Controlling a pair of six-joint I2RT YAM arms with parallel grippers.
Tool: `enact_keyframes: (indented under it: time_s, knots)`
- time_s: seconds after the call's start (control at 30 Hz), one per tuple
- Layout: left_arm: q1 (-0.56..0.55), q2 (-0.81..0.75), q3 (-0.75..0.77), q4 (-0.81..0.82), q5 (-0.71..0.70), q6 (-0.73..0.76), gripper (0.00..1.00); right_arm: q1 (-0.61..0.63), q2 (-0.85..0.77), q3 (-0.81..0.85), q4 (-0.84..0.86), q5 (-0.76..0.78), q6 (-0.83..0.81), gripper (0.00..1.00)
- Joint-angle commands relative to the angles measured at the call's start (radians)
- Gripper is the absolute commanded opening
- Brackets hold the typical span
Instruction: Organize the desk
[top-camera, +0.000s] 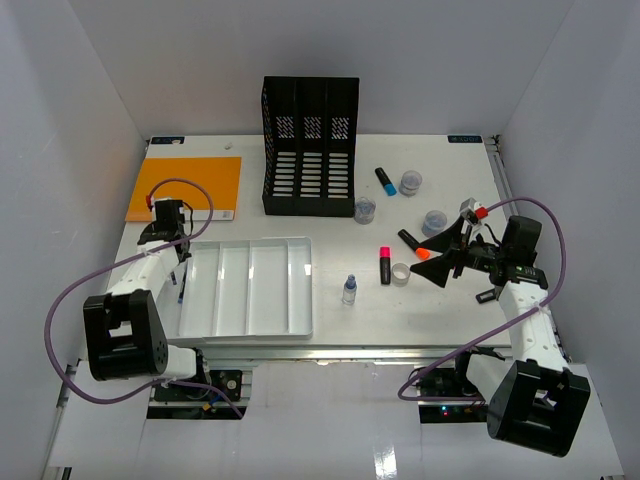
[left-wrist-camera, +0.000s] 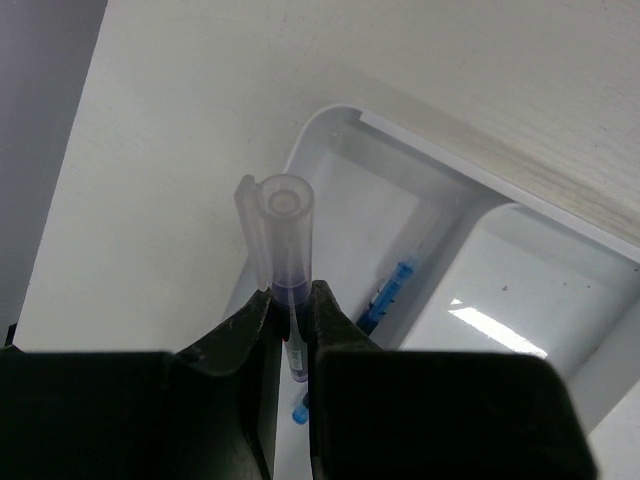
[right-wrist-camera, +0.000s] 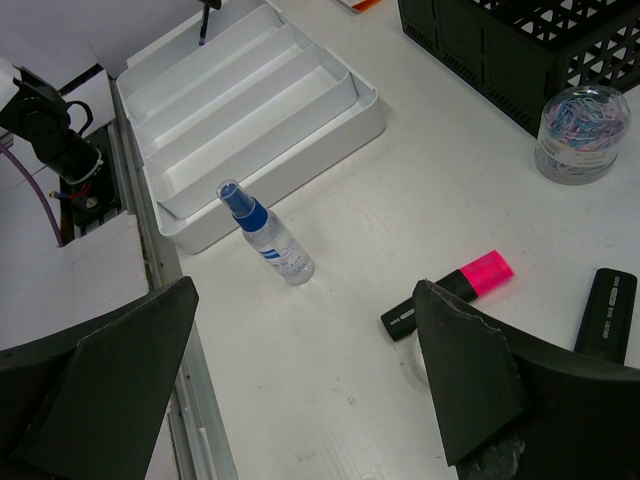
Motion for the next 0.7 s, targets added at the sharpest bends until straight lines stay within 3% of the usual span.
enact_keyframes:
  time_s: [0.0, 0.13, 0.23, 0.37, 0.5, 0.57, 0.67]
  knots:
    - [0.019, 0.002, 0.010, 0.033, -0.015, 0.020, 0.00, -0.015, 0.005, 0.008, 0.022, -0.011, -0.020, 0.95]
    - [0.019, -0.005, 0.003, -0.001, 0.019, 0.012, 0.06, -0.025, 0.003, 0.006, 0.022, -0.015, -0.022, 0.94]
    - [0.019, -0.024, -0.007, -0.024, 0.022, -0.016, 0.22, -0.030, 0.006, 0.005, 0.021, -0.017, -0.025, 0.94]
    - [0.019, -0.024, -0.004, -0.068, 0.040, -0.038, 0.32, -0.040, 0.005, 0.006, 0.020, -0.019, -0.025, 0.94]
    - [0.019, -0.038, 0.000, -0.084, 0.043, -0.050, 0.53, -0.057, 0.007, 0.003, 0.020, -0.020, -0.027, 0.94]
    - [0.019, -0.056, 0.008, -0.093, 0.035, -0.061, 0.70, -0.062, 0.008, 0.003, 0.020, -0.020, -0.029, 0.94]
    - [0.019, -0.087, 0.024, -0.105, 0.052, -0.067, 0.82, -0.070, 0.010, 0.002, 0.017, -0.020, -0.035, 0.94]
